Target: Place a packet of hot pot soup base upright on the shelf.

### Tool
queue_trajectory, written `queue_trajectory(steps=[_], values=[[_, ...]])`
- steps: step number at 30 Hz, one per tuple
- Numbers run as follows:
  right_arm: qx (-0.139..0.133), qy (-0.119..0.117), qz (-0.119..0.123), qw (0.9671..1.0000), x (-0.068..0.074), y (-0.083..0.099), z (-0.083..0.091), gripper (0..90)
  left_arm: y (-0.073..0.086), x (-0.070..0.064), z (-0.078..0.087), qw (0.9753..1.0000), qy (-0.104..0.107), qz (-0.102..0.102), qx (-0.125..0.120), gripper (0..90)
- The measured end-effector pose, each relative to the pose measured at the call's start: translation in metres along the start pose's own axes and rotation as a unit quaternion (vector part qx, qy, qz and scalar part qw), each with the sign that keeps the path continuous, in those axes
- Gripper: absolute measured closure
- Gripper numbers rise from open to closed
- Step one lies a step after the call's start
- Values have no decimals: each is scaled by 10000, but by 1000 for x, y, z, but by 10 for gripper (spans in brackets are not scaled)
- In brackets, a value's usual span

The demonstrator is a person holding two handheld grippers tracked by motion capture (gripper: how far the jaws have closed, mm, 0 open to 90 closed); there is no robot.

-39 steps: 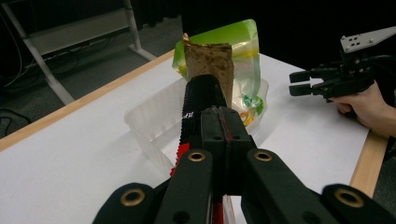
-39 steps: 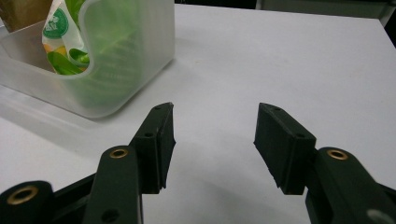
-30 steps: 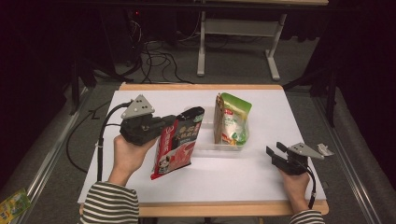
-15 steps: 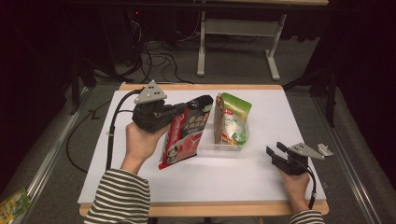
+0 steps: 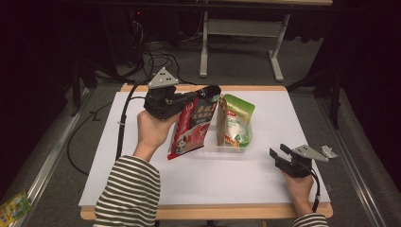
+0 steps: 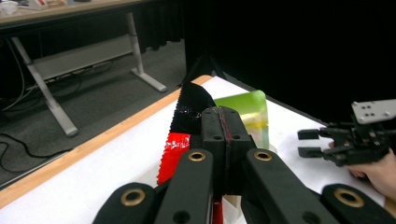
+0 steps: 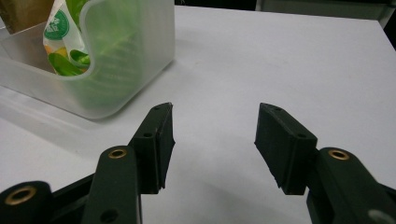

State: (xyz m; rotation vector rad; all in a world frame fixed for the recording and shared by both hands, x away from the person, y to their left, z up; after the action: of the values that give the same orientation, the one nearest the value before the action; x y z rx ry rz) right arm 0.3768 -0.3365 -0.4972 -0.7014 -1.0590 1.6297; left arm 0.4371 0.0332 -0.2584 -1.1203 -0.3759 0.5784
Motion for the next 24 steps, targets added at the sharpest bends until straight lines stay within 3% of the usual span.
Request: queue_trajectory(steps=[6,13,24], values=[[18,5,13,10000,1,0,0,474,-7,7,-12,9998,-106,123,-83,900],[31,24,42,10000,1,1,0,463,-11,12,-30,9994,-332,99,-49,900],[18,15,-5,10000,1,0,0,462,-16,21,-57,9971,-642,236,-328,900]])
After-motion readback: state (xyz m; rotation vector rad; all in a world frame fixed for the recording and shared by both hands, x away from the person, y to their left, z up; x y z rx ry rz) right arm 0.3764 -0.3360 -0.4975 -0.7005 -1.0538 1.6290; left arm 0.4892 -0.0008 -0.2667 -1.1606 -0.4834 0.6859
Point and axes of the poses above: each handheld gripper's, and its own axes: z roughly backward along the jaws, y roughly out of its underside, x roughly to its left, the point moved 5 cm from there along -z, roughly forward along the jaws, and after that the axes turned 1 degree about -z, right-handed, at the moved point
